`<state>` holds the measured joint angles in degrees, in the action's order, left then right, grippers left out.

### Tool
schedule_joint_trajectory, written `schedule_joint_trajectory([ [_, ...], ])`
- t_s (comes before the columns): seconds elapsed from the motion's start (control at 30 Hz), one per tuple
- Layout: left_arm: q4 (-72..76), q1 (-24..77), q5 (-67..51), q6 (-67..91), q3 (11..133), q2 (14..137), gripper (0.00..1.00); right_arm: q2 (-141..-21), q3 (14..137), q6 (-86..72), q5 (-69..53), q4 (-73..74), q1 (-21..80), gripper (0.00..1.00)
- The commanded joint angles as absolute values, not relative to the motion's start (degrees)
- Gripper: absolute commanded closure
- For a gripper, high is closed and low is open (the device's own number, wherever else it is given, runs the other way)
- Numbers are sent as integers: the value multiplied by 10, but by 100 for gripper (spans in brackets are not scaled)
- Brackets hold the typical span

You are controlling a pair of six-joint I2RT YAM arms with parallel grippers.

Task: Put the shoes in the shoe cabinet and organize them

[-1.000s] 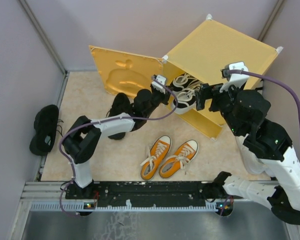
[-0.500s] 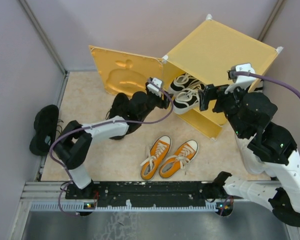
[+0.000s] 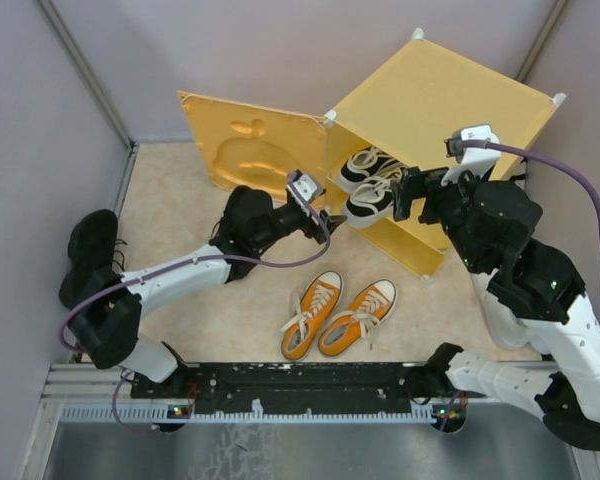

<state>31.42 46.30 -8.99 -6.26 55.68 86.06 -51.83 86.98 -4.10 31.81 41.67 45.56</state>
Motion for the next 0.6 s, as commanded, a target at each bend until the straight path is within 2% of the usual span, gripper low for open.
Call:
schedule_joint_trajectory([
  [0.0, 309, 466, -171, -56, 581, 876, 15, -519, 874, -39, 322, 402, 453, 8],
  [0.43, 307, 483, -166, -38, 684, 991, 21, -506, 871, -36, 328, 403, 453, 8],
  [0.5, 308, 483, -163, -33, 688, 1001, 27, -502, 870, -34, 332, 404, 453, 8],
  [0.57, 308, 483, -159, -28, 693, 1007, 39, -499, 870, -33, 336, 406, 453, 8],
])
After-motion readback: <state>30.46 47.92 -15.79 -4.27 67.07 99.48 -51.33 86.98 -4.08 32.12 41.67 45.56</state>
